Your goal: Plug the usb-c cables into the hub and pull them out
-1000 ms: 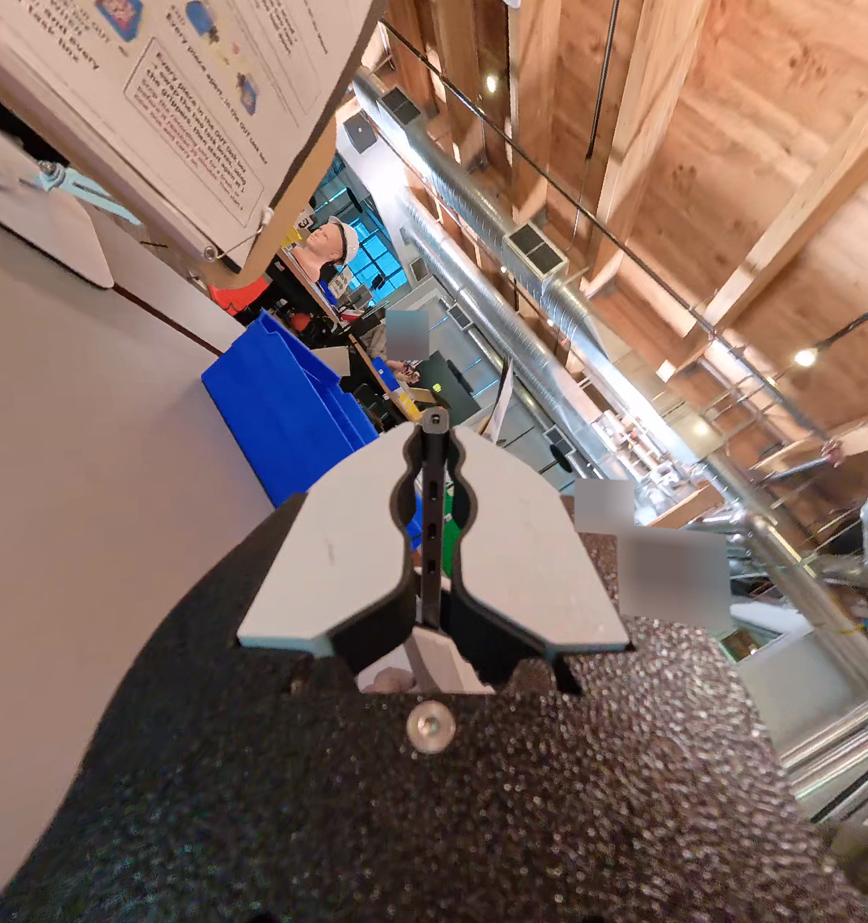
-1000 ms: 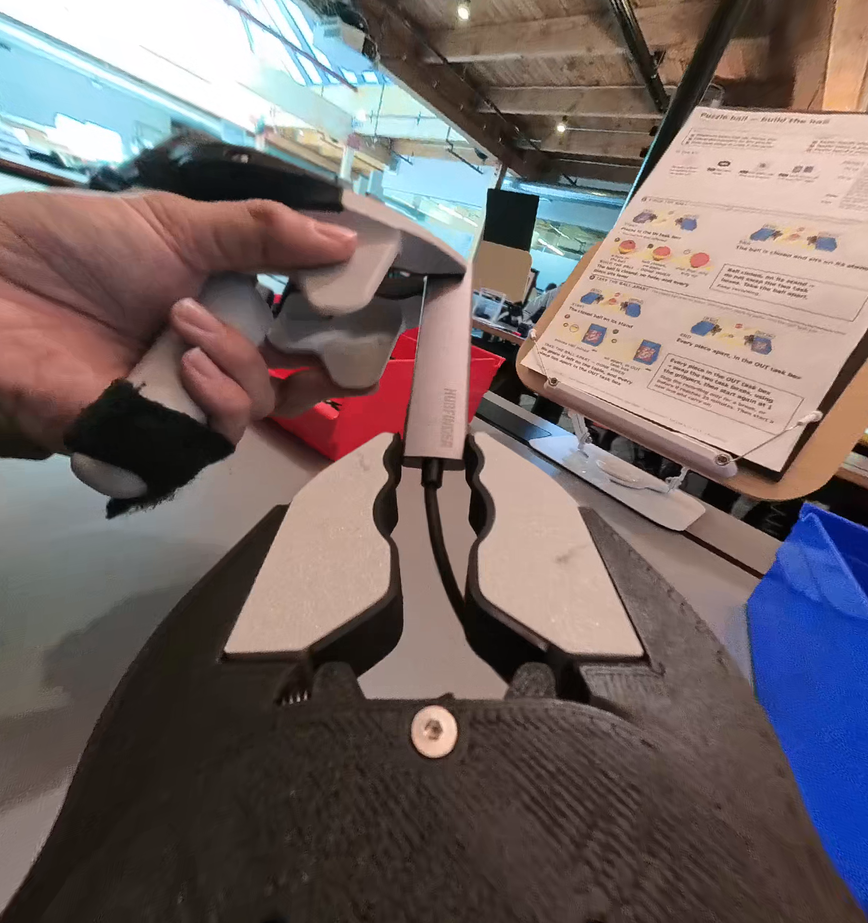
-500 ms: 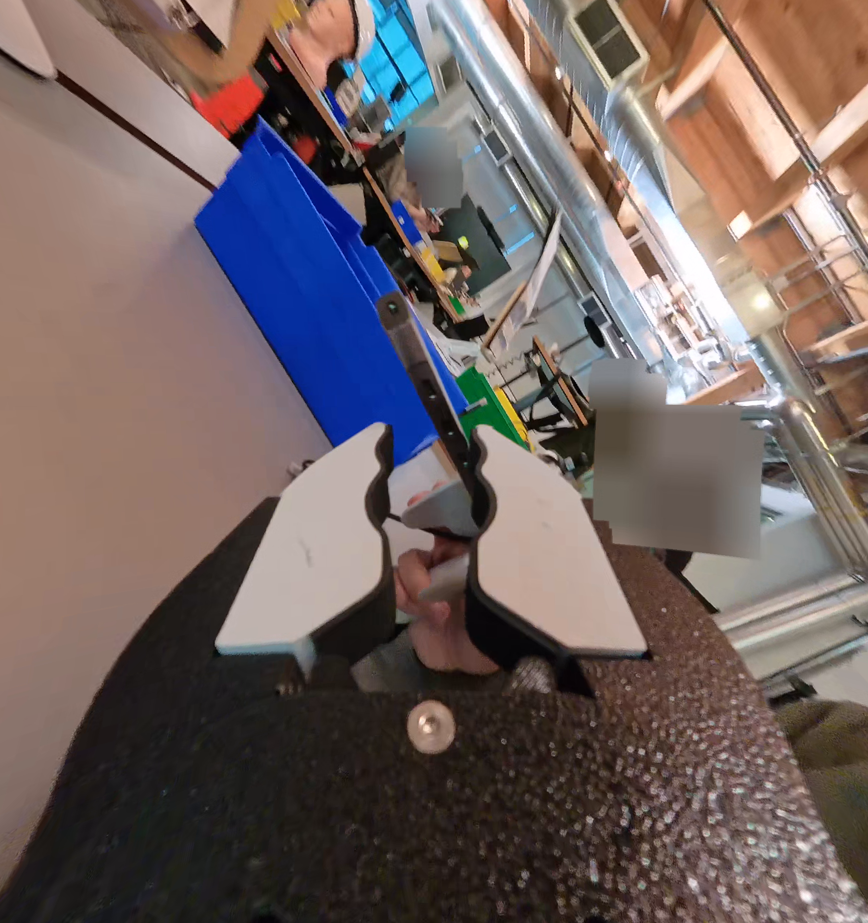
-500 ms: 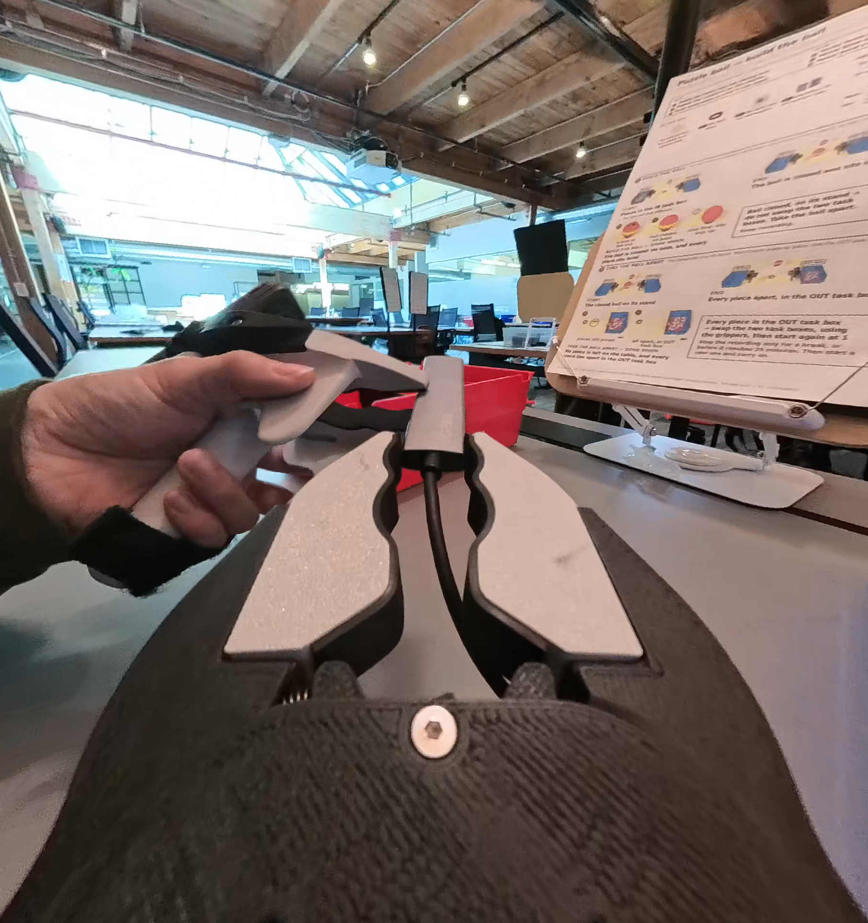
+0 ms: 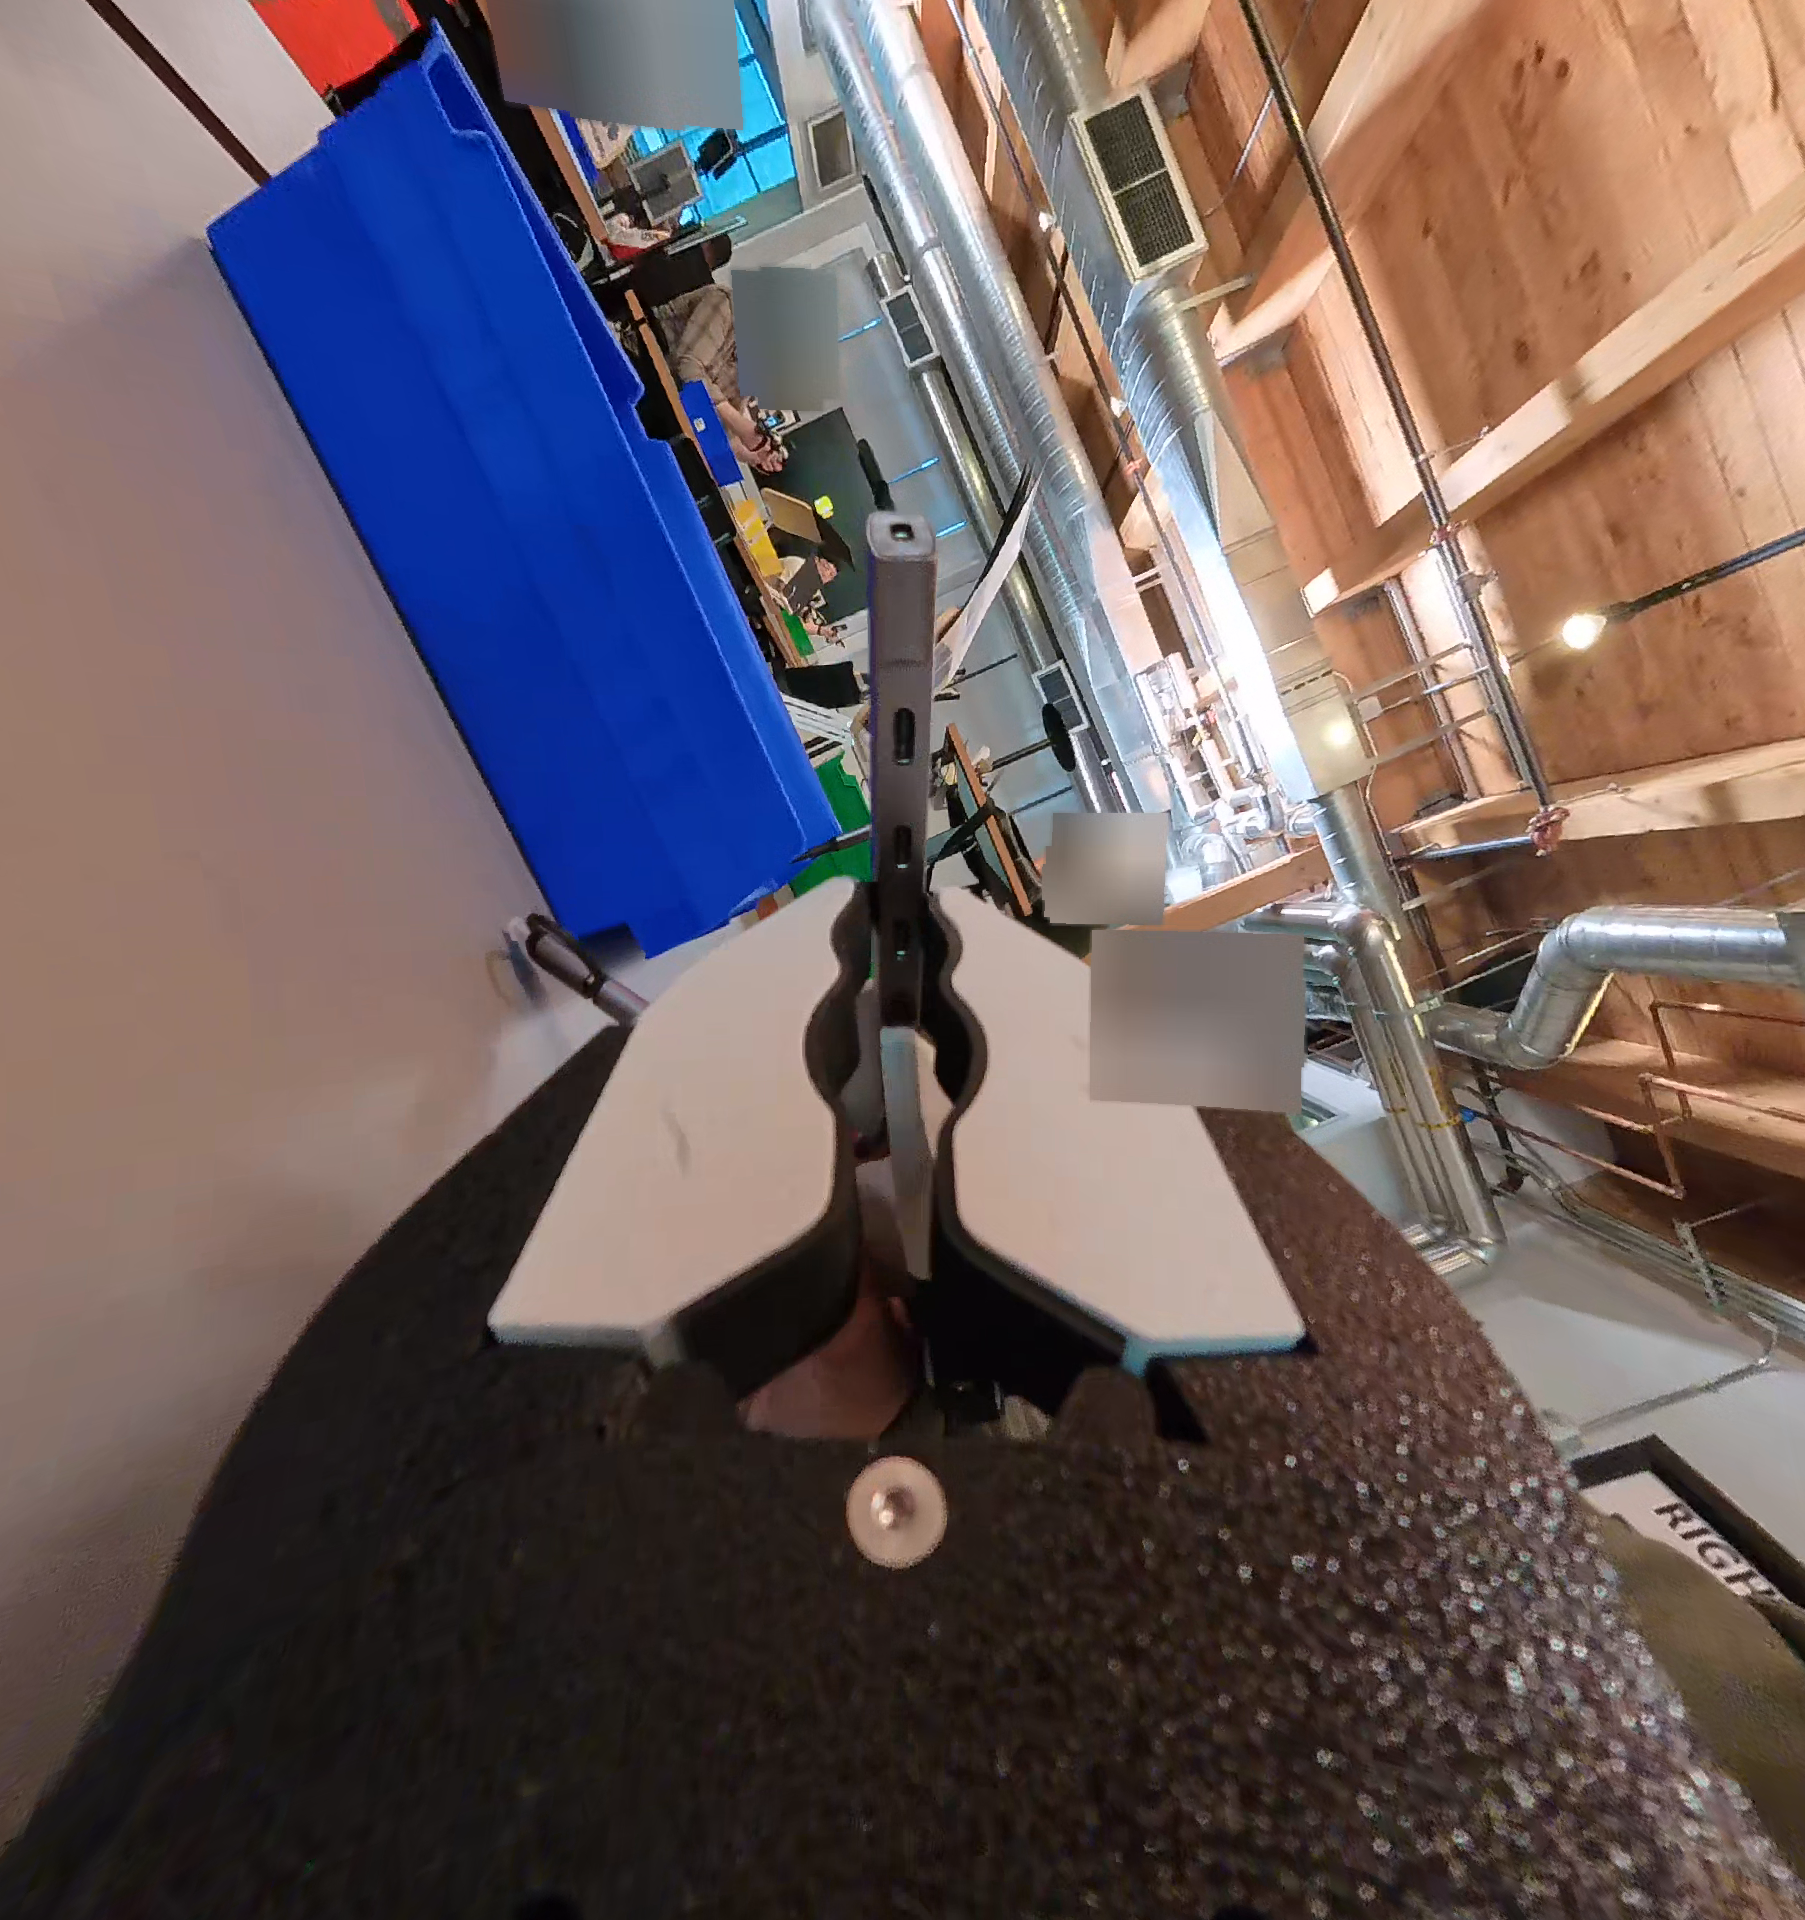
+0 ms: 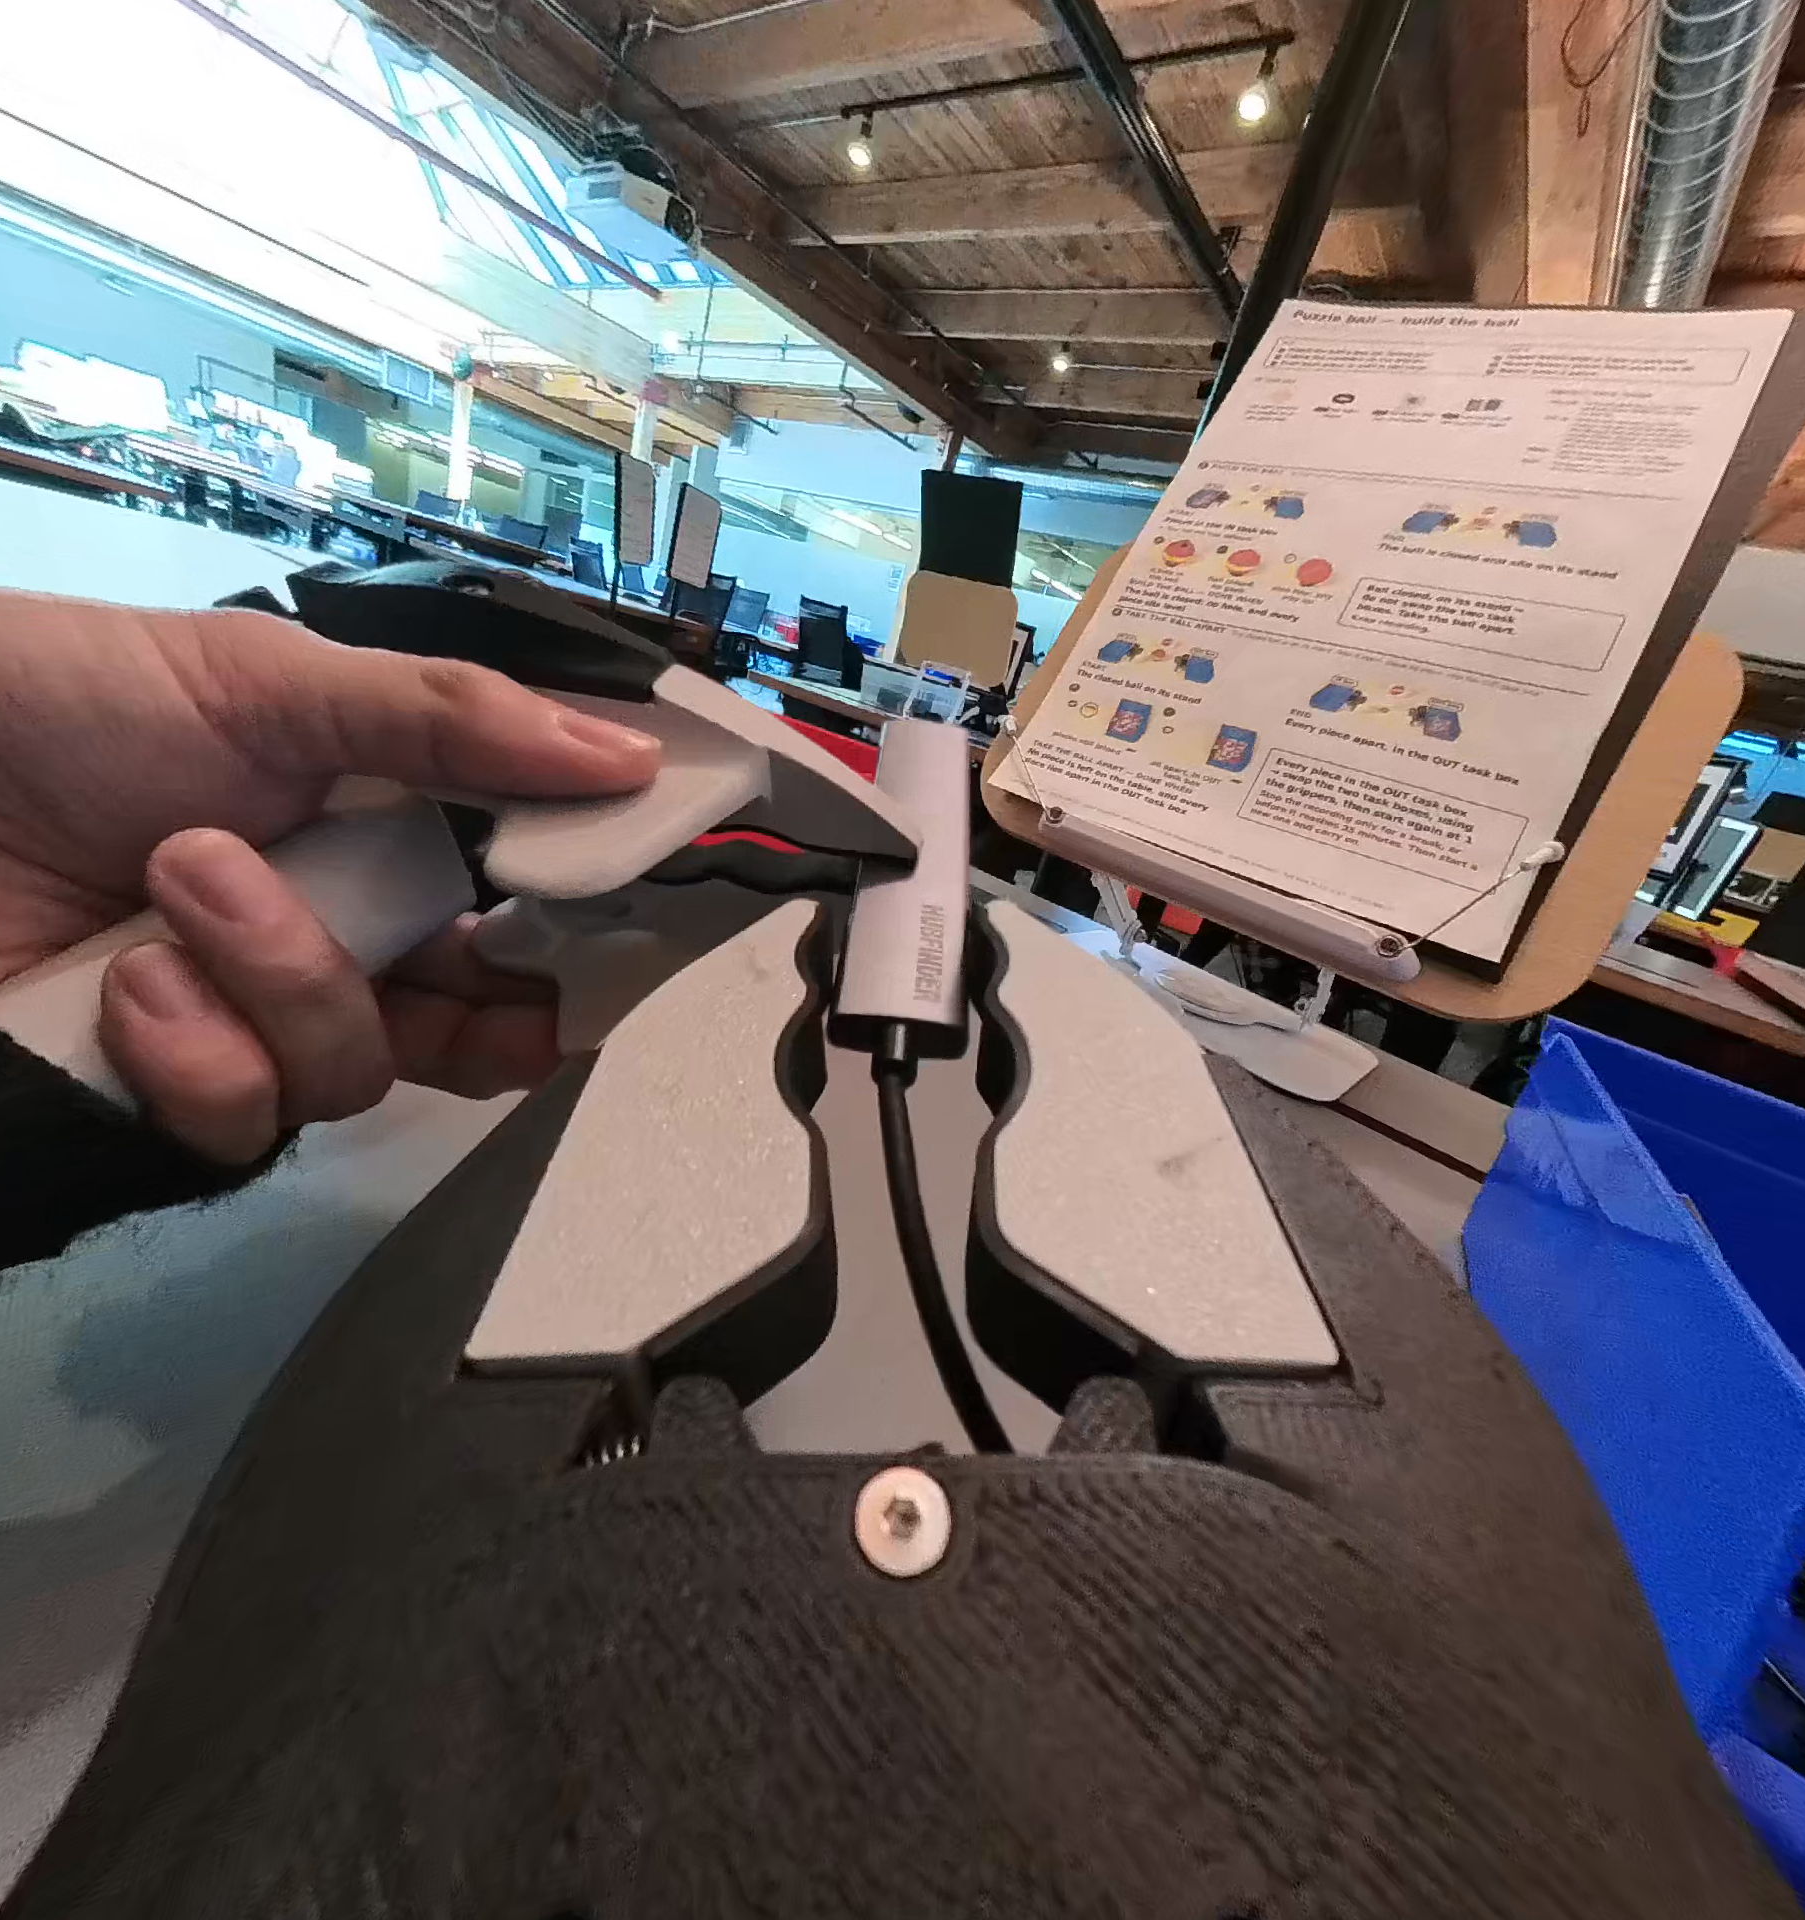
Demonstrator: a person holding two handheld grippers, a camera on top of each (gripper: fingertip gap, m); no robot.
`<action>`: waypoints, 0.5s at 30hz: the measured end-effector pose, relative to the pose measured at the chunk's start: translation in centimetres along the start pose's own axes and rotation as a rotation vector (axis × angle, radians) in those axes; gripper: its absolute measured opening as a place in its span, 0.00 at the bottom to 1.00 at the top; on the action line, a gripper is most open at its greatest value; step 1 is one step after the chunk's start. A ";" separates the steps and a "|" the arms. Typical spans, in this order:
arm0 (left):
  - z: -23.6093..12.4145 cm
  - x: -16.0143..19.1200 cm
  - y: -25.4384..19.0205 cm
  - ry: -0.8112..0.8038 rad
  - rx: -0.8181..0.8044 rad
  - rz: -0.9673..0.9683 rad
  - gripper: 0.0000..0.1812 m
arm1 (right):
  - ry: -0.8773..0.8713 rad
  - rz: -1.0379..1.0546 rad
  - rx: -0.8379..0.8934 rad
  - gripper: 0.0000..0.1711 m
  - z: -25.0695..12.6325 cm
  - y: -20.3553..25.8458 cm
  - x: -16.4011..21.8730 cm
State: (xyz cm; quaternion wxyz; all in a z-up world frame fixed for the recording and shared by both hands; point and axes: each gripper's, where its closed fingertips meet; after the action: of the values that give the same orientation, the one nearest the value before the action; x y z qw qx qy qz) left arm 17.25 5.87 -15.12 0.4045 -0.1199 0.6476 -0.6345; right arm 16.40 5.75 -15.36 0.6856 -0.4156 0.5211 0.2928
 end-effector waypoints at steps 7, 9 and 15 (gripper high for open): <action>0.2 -0.1 0.0 -0.062 0.051 -0.090 0.05 | 0.009 0.016 0.029 0.15 0.0 -0.5 0.1; 0.2 -0.2 0.1 -0.081 0.067 -0.127 0.05 | 0.033 0.020 0.029 0.14 0.1 -0.5 0.3; 0.2 -0.4 0.3 -0.098 0.066 -0.159 0.05 | 0.069 0.073 -0.015 0.14 0.3 -0.3 0.7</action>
State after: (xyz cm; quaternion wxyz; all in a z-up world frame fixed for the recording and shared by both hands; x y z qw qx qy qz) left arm 17.74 6.05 -15.28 0.3880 -0.1884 0.5941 -0.6789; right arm 17.00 5.87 -15.91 0.6529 -0.4113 0.5572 0.3067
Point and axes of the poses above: each gripper's, where its closed fingertips meet, z out along the fingers, x out of its underside, y = z × x across the jaws, and after that the axes turned 6 degrees about y, right-handed
